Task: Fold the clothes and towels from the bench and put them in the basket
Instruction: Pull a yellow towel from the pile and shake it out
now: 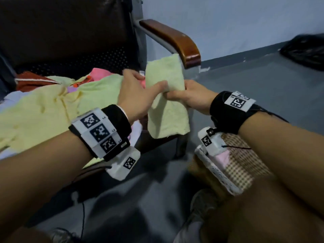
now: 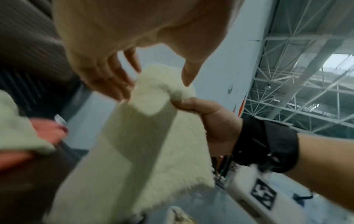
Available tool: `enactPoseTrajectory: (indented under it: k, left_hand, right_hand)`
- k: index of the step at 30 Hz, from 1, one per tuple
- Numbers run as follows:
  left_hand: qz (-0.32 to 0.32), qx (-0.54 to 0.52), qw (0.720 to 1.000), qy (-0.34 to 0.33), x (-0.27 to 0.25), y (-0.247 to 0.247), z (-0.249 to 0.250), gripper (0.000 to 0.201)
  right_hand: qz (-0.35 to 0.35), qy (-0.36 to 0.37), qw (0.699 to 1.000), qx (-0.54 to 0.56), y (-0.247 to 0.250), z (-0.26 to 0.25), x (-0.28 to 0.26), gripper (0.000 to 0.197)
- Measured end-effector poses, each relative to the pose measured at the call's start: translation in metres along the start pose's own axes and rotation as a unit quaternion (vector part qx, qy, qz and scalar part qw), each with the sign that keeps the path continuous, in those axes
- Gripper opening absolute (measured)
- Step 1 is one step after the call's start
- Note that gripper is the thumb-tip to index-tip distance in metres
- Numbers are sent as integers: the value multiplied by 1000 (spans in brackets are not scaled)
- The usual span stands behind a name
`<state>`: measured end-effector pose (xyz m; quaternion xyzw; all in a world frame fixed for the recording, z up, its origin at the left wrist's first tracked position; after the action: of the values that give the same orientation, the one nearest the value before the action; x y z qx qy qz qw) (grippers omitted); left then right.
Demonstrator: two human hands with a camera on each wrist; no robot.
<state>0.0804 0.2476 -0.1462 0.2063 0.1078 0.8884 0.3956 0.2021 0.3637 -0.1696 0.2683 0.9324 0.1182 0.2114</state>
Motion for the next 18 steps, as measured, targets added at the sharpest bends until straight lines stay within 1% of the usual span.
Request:
enactPoseTrajectory:
  k: [1, 2, 3, 4, 5, 6, 8, 9, 10, 12, 13, 14, 15, 16, 17, 18]
  left_hand:
    - [-62, -31, 997, 43, -4, -29, -6, 74]
    - [-123, -71, 986, 83, -11, -60, -10, 75]
    - [-165, -113, 973, 117, -17, -88, -12, 77]
    - [-186, -152, 960, 142, -23, -114, -13, 79]
    - [-196, -182, 950, 159, -29, -139, -11, 76]
    - [-206, -206, 942, 168, -34, -163, -9, 66]
    - [-234, -244, 923, 184, -48, -211, -5, 36]
    - [-252, -259, 911, 198, -56, -235, -4, 29]
    - [-266, -274, 899, 216, -64, -258, -5, 26]
    - [-281, -266, 891, 238, -75, -301, -13, 22]
    - [-290, -257, 888, 246, -78, -322, -18, 21]
    - [-304, -258, 879, 263, -83, -343, -22, 25]
    - [-331, -256, 862, 287, -90, -363, -27, 30]
    - [-367, -245, 840, 316, -98, -382, -31, 33]
    - [-408, -215, 820, 339, -106, -398, -35, 31]
    - [-445, -180, 806, 347, -112, -412, -41, 26]
  right_hand:
    - [5, -5, 1000, 14, 15, 8, -7, 27]
    - [9, -11, 1000, 27, 28, 18, -15, 29]
    - [14, -18, 999, 36, 42, 30, -23, 31]
    - [19, -26, 999, 44, 54, 45, -32, 31]
    - [28, -34, 998, 51, 67, 61, -41, 30]
    - [43, -42, 996, 60, 79, 79, -51, 29]
    - [81, -67, 991, 88, 103, 120, -69, 28]
    - [105, -82, 985, 107, 114, 141, -76, 28]
    - [134, -98, 978, 125, 125, 163, -83, 29]
    - [193, -129, 960, 157, 142, 207, -96, 38]
    - [227, -152, 945, 178, 149, 230, -102, 49]
    - [254, -182, 928, 205, 154, 254, -109, 60]
    - [259, -210, 913, 234, 155, 278, -115, 64]
    - [239, -230, 906, 264, 151, 299, -119, 58]
    - [207, -247, 898, 300, 145, 319, -121, 49]
    - [184, -267, 882, 343, 140, 339, -125, 42]
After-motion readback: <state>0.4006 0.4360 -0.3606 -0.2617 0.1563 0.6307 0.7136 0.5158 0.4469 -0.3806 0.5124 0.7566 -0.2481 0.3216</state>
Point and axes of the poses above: each hand's wrist, its own x-axis towards the middle knuckle, its own y-axis out of the back of the hand, z = x × y, the point moved 8 cm from there along x, towards the middle knuckle, and after that the axes turned 12 degrees about -y, right-handed, at the moved point
